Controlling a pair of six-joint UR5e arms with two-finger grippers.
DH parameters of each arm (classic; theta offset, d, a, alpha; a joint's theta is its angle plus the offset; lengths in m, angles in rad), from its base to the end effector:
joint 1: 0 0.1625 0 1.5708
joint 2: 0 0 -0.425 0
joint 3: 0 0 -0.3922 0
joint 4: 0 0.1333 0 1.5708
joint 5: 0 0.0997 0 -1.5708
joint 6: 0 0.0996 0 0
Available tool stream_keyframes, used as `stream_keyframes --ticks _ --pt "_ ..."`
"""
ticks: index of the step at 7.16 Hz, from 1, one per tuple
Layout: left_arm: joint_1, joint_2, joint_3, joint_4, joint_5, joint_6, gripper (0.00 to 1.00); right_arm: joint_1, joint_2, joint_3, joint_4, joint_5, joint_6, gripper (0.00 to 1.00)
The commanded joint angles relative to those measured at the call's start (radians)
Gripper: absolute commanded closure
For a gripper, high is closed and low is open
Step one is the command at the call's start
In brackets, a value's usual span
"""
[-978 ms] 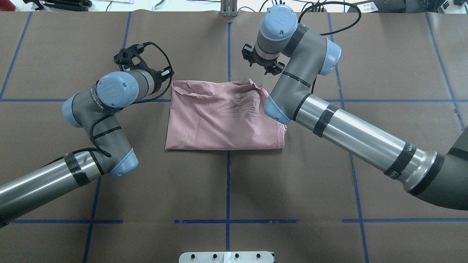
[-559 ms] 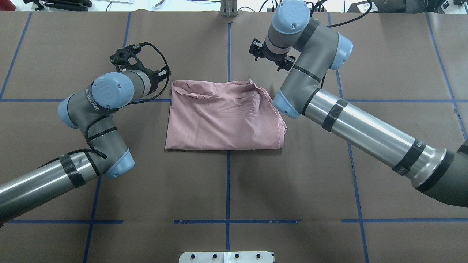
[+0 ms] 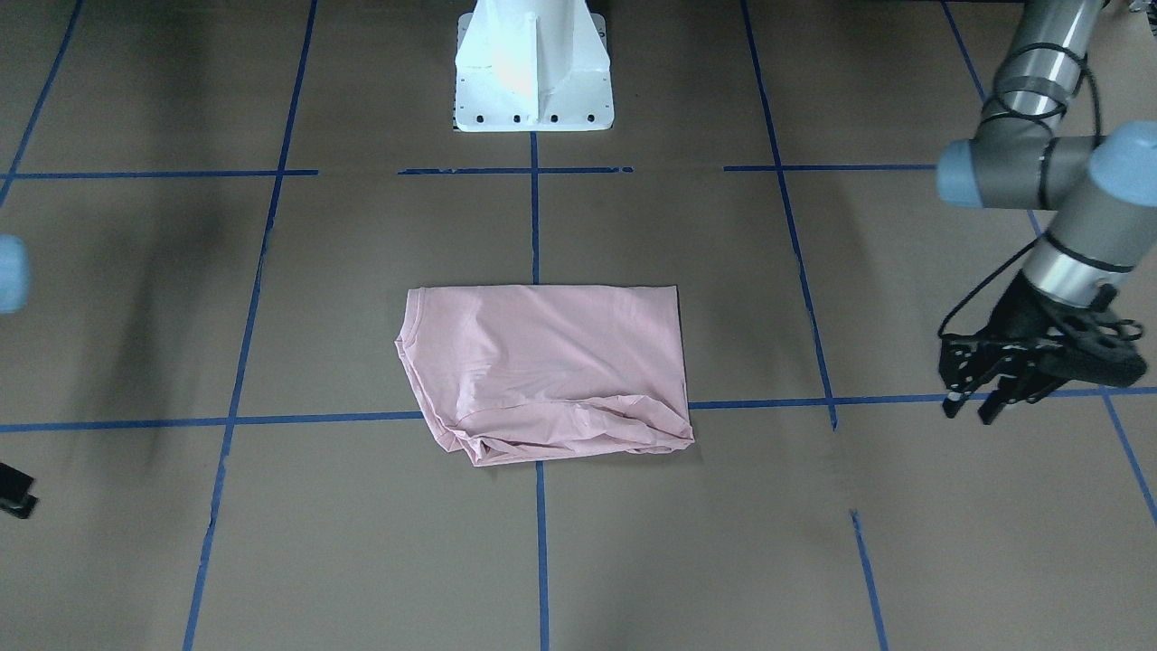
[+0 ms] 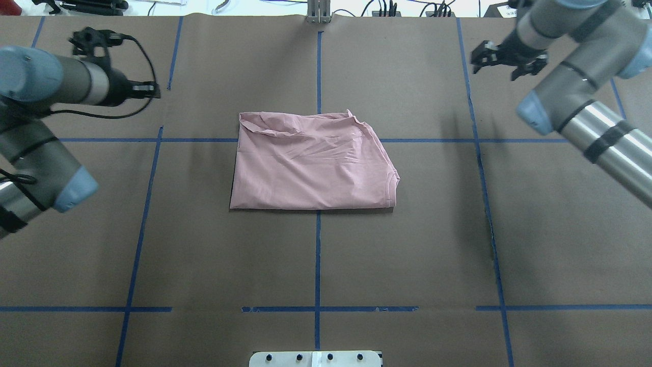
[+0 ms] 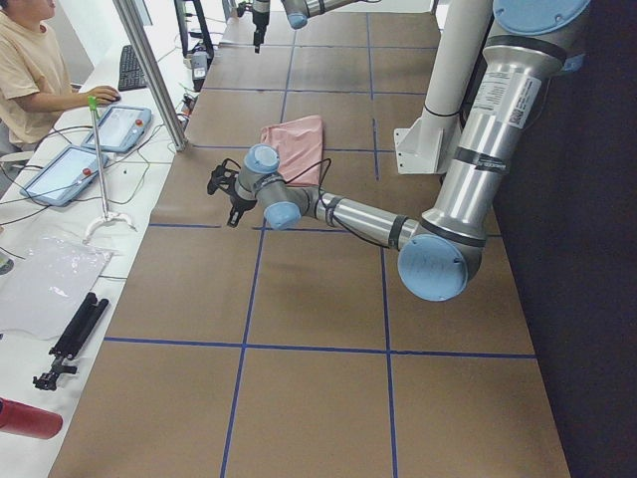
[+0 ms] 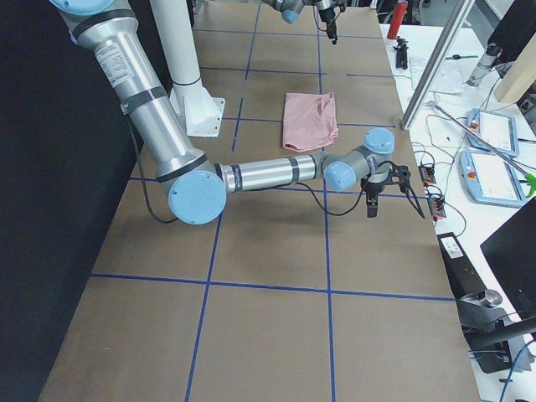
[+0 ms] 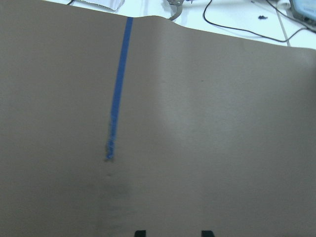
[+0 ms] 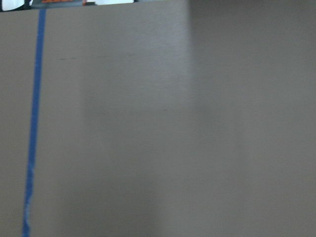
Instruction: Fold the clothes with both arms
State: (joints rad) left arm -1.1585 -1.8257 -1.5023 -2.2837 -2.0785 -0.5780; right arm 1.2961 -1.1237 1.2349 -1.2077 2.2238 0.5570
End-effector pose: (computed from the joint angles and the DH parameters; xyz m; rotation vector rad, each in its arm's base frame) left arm 0.1718 -0.6046 0.4772 0.5480 0.8320 0.0764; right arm -0.1194 -0.6919 0.5270 0.1594 -0.7703 0.1128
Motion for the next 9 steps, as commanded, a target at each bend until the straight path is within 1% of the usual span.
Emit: stream_keyframes --ticks 1,2,3,4,5,7,8,9 --pt "-0.321 0.066 -0.039 0.176 -0.166 0.476 0.52 0.225 -0.036 0.012 -0.224 0.123 -0.443 0.0" --pt "-0.373 0.069 -0.093 0.384 -0.166 0.647 0.51 0.261 -0.057 0.079 -0.347 0.125 -0.536 0.0" --pt "-0.38 0.077 -0.164 0.617 -0.163 0.688 0.5 0.281 -0.139 0.26 -0.548 0.131 -0.616 0.0" --pt "-0.373 0.103 -0.176 0.815 -0.167 0.691 0.28 0.273 -0.289 0.463 -0.629 0.093 -0.678 0.0" --pt "-0.379 0.127 -0.206 0.87 -0.17 0.696 0.0 0.261 -0.31 0.478 -0.63 0.097 -0.681 0.0" --pt "-0.376 0.285 -0.362 0.877 -0.17 0.736 0.0 0.226 -0.334 0.457 -0.615 0.091 -0.666 0.0" --pt "-0.365 0.401 -0.424 0.865 -0.172 0.731 0.0 0.2 -0.344 0.451 -0.619 0.089 -0.666 0.0" --pt "-0.363 0.404 -0.427 0.863 -0.173 0.728 0.0 0.186 -0.355 0.449 -0.616 0.088 -0.675 0.0"
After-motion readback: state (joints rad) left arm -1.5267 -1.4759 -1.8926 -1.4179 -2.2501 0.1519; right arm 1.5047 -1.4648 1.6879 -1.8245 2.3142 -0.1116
